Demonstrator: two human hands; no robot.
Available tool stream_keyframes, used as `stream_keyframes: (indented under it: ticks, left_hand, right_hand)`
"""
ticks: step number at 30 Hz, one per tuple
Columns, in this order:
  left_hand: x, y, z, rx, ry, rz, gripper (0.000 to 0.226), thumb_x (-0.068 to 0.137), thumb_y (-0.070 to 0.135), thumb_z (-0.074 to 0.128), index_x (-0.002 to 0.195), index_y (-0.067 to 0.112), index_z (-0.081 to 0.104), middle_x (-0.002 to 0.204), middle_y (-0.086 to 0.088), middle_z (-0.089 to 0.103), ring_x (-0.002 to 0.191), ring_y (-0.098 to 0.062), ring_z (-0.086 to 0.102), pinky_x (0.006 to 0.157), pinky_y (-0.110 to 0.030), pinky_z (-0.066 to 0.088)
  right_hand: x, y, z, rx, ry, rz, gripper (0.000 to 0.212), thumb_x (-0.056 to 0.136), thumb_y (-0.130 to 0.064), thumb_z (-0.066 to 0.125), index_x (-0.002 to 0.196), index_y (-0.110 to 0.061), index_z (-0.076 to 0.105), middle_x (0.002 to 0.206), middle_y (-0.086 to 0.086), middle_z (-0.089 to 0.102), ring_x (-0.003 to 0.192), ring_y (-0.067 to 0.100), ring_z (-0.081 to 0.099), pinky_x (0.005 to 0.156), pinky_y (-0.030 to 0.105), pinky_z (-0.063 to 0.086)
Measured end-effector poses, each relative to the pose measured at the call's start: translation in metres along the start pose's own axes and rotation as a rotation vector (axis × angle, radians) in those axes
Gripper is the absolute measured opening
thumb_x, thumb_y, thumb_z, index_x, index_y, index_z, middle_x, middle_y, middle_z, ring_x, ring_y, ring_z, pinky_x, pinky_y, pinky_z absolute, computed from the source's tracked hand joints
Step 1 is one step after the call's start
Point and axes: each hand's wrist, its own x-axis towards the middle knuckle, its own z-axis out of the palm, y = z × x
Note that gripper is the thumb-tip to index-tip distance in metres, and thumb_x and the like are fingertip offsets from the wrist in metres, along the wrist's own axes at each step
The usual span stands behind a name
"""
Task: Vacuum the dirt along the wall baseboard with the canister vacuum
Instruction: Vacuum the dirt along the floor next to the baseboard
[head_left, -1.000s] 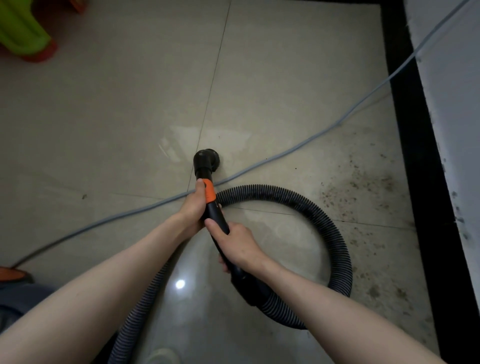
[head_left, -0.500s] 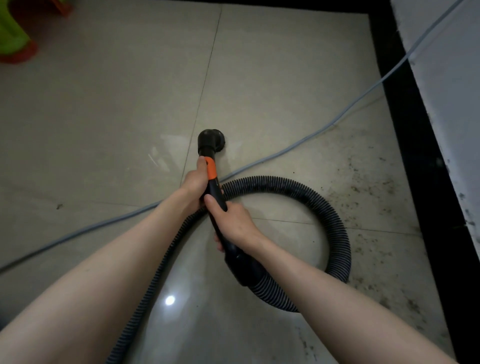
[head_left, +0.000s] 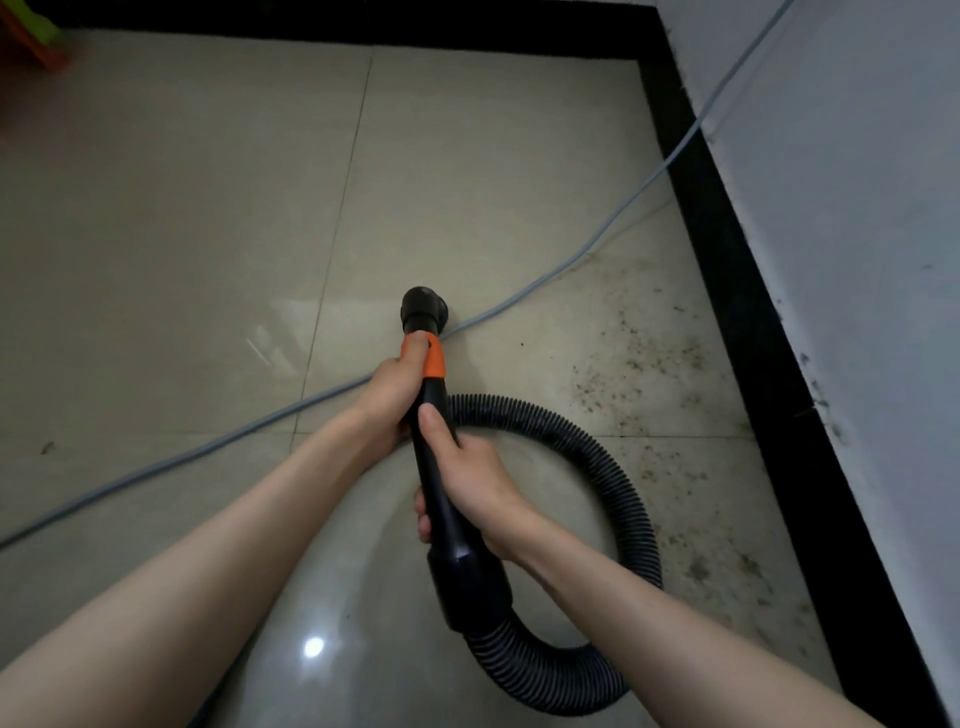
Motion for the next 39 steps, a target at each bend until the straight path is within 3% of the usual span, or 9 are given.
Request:
stream_keyframes:
  ticks: [3,5,7,10,13,25,31,35,39]
  left_hand:
    - [-0.011,0.006,0.013,-0.016,-0.042,0.064,0.044,0.098,0.047,0.036,0.077,0.011,0.049,0.07,-0.01,0.054,0.06,-0.022,0.051,0.064,-0.031,0.043]
    - [-0.016,0.007,0.018,-0.02,-0.05,0.077,0.043,0.099,0.046,0.035,0.077,0.011,0.047,0.067,-0.01,0.053,0.055,-0.02,0.051,0.056,-0.028,0.044]
    - [-0.022,0.003,0.018,-0.03,-0.042,0.066,0.04,0.099,0.045,0.036,0.079,0.012,0.046,0.063,-0.01,0.053,0.045,-0.018,0.051,0.044,-0.021,0.045]
    - [-0.027,-0.006,0.01,-0.053,-0.067,0.027,0.038,0.098,0.047,0.04,0.085,0.011,0.046,0.053,-0.008,0.055,0.036,-0.016,0.052,0.037,-0.02,0.045]
    - [-0.03,-0.013,0.005,-0.042,-0.11,0.023,0.039,0.097,0.049,0.039,0.09,0.012,0.047,0.05,-0.005,0.057,0.038,-0.016,0.053,0.04,-0.02,0.047]
    - [-0.051,0.034,0.026,-0.361,-0.154,0.235,0.03,0.099,0.038,0.045,0.088,0.01,0.052,0.066,-0.008,0.053,0.049,-0.017,0.052,0.051,-0.025,0.047]
    - [-0.051,0.06,0.036,-0.38,-0.061,0.347,0.031,0.1,0.039,0.04,0.084,0.013,0.048,0.071,-0.004,0.052,0.059,-0.015,0.054,0.058,-0.027,0.048]
    - [-0.054,0.081,0.037,-0.413,-0.051,0.466,0.028,0.1,0.037,0.04,0.088,0.014,0.049,0.073,0.0,0.05,0.066,-0.011,0.052,0.064,-0.025,0.047]
    - [-0.056,0.096,0.03,-0.426,-0.139,0.594,0.029,0.104,0.033,0.03,0.109,0.018,0.053,0.087,0.0,0.064,0.071,-0.008,0.063,0.062,-0.022,0.051]
  right_hand:
    - [-0.008,0.001,-0.012,-0.044,0.018,-0.066,0.048,0.093,-0.058,0.049,0.08,-0.012,0.047,0.051,0.01,0.058,0.041,0.025,0.058,0.041,0.028,0.048]
    - [-0.007,0.001,-0.025,-0.226,0.118,-0.176,0.048,0.096,-0.055,0.046,0.074,-0.012,0.053,0.06,0.009,0.061,0.058,0.029,0.063,0.06,0.044,0.057]
    - [-0.003,0.0,-0.052,-0.453,0.322,-0.283,0.044,0.099,-0.049,0.043,0.075,-0.015,0.058,0.075,0.008,0.065,0.078,0.028,0.065,0.076,0.041,0.052]
    - [0.003,0.008,-0.112,-0.893,0.65,-0.221,0.04,0.1,-0.041,0.043,0.118,-0.01,0.06,0.12,0.015,0.059,0.118,0.032,0.05,0.092,0.035,0.039]
    - [0.001,0.034,-0.153,-1.098,0.628,0.119,0.053,0.099,-0.04,0.045,0.144,-0.013,0.04,0.147,0.018,0.035,0.134,0.036,0.031,0.106,0.045,0.032]
    - [-0.005,0.018,-0.13,-0.608,0.351,-0.025,0.037,0.101,-0.032,0.048,0.116,-0.004,0.069,0.121,0.011,0.067,0.113,0.025,0.061,0.096,0.029,0.045]
    - [-0.041,-0.049,-0.074,-0.058,-0.185,-0.128,0.046,0.089,-0.053,0.057,0.096,-0.008,0.064,0.082,0.009,0.072,0.071,0.019,0.069,0.065,0.027,0.056]
    - [-0.058,-0.072,-0.056,-0.427,0.002,-0.401,0.022,0.085,-0.027,0.073,0.085,-0.017,0.054,0.061,-0.001,0.065,0.054,0.014,0.065,0.054,0.026,0.051]
    - [-0.068,-0.099,-0.063,-0.259,0.052,-0.554,0.015,0.087,-0.014,0.07,0.087,-0.011,0.055,0.062,0.004,0.06,0.051,0.02,0.061,0.057,0.034,0.051]
